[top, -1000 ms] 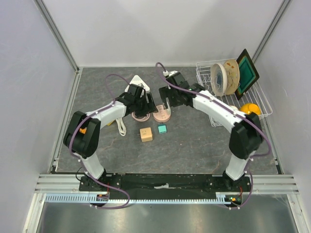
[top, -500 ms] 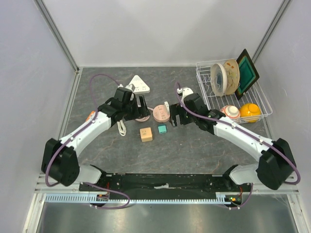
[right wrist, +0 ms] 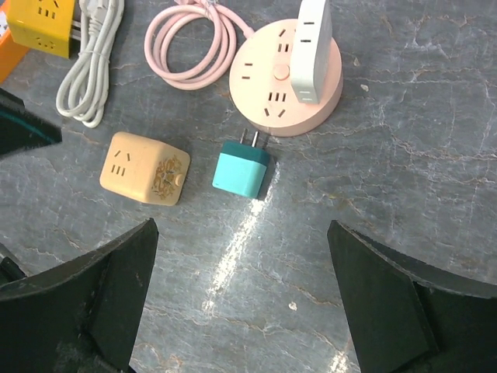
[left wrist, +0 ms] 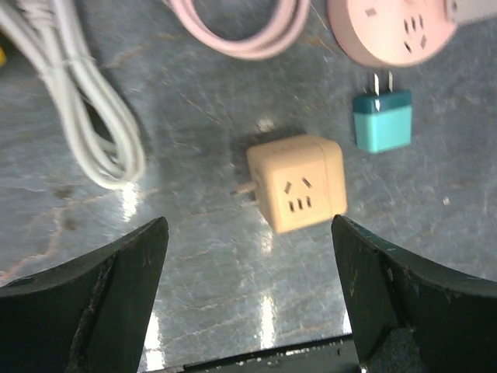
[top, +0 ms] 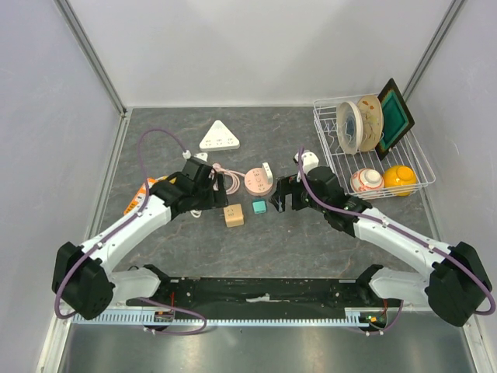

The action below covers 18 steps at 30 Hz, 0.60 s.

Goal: Insert the plug

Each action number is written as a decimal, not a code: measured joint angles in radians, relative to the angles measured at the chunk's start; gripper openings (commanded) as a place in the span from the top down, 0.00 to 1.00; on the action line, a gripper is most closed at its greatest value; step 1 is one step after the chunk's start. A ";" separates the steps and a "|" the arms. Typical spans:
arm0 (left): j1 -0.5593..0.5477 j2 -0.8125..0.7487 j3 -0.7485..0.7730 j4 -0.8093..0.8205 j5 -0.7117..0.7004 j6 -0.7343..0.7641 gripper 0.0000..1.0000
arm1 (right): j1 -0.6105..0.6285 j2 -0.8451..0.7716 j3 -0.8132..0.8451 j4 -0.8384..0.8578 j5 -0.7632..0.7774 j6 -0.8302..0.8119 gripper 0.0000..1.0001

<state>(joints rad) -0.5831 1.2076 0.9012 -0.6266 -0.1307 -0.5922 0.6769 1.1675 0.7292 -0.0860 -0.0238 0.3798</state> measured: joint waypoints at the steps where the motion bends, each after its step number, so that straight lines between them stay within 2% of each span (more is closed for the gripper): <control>1: 0.013 0.003 0.008 -0.007 -0.009 0.003 0.07 | 0.000 -0.001 -0.003 0.011 -0.001 0.002 0.02; 7: 0.201 0.051 0.094 -0.023 -0.026 0.036 0.06 | 0.000 -0.003 -0.018 0.067 -0.003 0.000 0.02; 12: 0.409 0.071 0.108 -0.021 -0.017 0.052 0.02 | 0.000 0.000 -0.022 0.110 -0.007 -0.020 0.02; 18: 0.674 0.160 0.109 0.043 0.045 0.044 0.04 | 0.000 0.079 -0.022 0.161 -0.051 -0.063 0.02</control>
<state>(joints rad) 0.0910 1.3678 1.0103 -0.5831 -0.0853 -0.5484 0.6769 1.2461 0.7071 0.0746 -0.0753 0.3172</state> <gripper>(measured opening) 0.979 0.982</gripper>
